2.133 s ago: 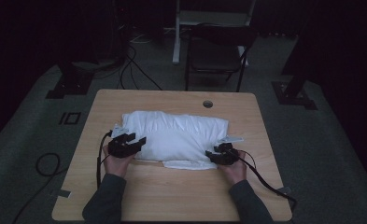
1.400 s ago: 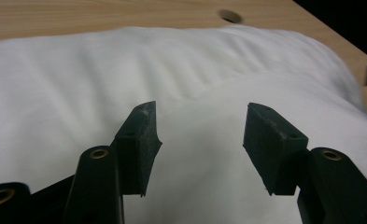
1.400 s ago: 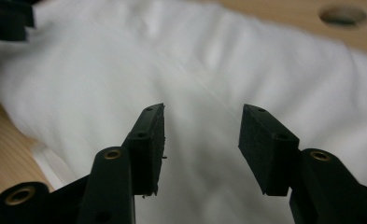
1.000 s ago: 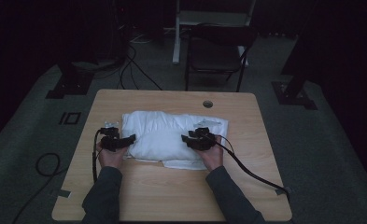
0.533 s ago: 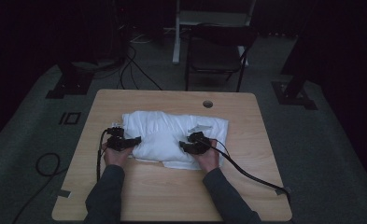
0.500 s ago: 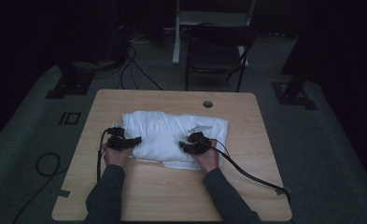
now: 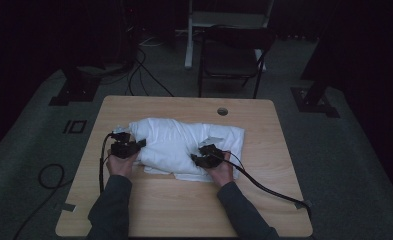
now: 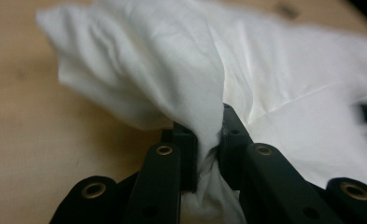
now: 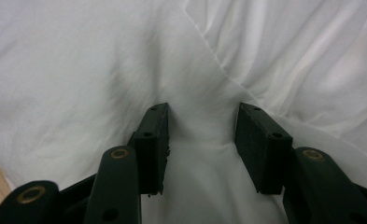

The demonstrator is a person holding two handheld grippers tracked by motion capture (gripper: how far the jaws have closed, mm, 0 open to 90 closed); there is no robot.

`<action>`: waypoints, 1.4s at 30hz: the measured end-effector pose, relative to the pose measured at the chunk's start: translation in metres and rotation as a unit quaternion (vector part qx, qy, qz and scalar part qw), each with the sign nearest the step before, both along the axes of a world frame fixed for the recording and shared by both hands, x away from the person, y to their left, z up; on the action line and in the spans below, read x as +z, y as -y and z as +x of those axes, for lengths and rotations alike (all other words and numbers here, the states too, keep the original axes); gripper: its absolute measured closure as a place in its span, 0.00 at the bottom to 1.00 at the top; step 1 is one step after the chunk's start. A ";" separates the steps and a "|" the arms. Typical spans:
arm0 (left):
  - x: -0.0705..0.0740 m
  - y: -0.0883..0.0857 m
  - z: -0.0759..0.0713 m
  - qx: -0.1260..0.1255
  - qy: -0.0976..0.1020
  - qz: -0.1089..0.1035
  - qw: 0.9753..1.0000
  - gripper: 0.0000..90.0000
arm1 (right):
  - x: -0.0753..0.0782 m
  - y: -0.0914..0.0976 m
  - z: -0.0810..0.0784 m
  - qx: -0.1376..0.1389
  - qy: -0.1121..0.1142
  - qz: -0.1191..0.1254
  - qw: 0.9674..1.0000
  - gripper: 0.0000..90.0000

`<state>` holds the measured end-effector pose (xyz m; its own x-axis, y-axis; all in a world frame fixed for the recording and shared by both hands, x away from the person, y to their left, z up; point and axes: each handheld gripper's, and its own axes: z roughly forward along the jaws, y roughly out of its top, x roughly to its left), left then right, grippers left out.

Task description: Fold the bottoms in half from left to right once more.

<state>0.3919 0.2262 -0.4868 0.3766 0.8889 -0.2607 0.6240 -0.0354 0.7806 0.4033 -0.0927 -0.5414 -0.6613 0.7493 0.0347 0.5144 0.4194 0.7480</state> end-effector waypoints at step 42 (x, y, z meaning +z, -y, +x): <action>0.086 0.114 -0.016 -0.154 0.099 0.043 0.982 0.91 | -0.011 0.044 -0.021 0.006 -0.016 0.003 1.000 0.39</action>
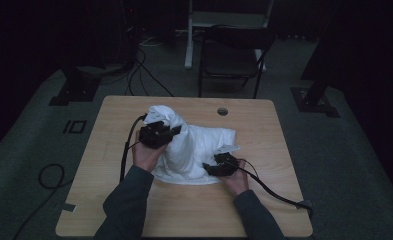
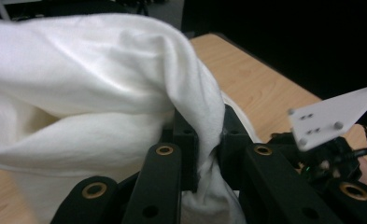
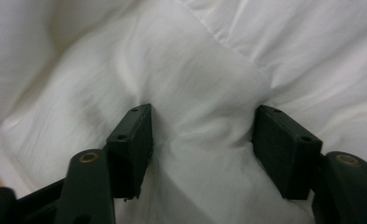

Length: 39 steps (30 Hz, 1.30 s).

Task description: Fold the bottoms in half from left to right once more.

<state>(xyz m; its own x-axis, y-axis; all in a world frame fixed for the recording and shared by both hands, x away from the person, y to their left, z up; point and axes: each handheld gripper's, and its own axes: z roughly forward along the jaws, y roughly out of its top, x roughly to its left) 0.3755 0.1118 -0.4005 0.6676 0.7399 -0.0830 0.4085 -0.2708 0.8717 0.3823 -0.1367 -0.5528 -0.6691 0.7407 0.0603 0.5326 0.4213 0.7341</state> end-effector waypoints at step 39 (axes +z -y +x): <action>-0.080 0.105 -0.013 -0.131 -0.028 0.057 0.989 0.52 | 0.076 0.047 0.042 -0.042 0.013 0.071 0.996 0.79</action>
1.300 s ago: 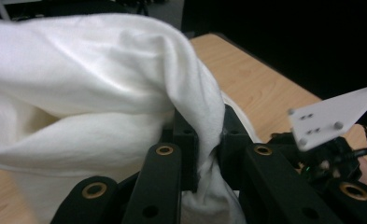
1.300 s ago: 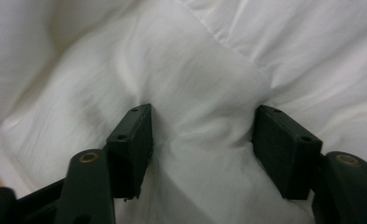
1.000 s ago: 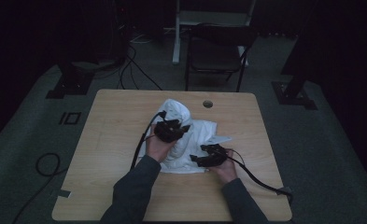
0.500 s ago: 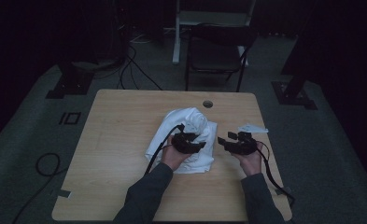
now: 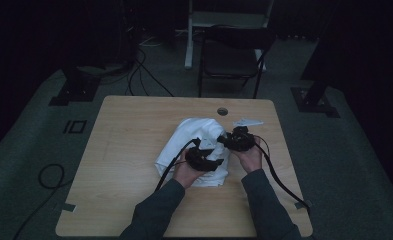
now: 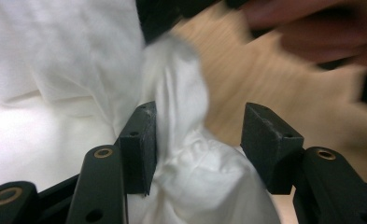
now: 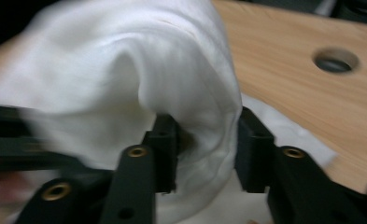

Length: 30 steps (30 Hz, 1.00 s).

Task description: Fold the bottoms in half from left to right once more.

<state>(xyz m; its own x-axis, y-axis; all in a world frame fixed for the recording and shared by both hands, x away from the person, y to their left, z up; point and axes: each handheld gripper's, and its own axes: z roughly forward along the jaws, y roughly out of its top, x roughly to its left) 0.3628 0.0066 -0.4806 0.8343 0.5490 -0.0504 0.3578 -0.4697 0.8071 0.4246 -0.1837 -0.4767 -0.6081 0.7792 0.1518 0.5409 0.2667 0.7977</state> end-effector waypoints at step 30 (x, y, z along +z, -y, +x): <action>0.011 -0.093 0.042 0.161 -0.040 -0.064 0.984 0.55 | 0.022 0.025 -0.055 0.003 0.041 0.012 0.999 0.50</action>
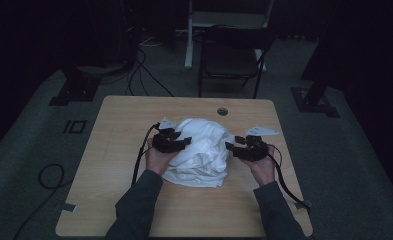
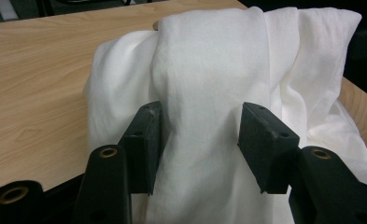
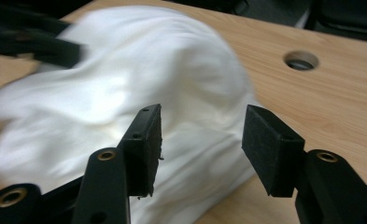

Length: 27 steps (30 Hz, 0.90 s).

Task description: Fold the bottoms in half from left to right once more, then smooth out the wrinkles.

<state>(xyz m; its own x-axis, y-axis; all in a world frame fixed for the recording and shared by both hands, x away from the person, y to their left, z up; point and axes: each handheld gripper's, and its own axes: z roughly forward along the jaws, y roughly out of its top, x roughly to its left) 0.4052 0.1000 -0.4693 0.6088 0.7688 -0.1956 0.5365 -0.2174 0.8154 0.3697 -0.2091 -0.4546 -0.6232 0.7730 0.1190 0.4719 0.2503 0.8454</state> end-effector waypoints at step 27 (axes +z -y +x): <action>0.002 0.006 0.005 0.008 -0.004 -0.004 1.000 0.54 | -0.025 -0.060 -0.015 0.111 0.011 -0.029 0.993 0.92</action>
<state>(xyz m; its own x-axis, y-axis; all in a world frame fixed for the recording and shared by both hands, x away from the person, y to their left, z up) 0.4105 0.0939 -0.4669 0.5945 0.7772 -0.2063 0.5467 -0.2025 0.8125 0.3546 -0.1489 -0.4792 -0.7811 0.6213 0.0622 0.3808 0.3950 0.8360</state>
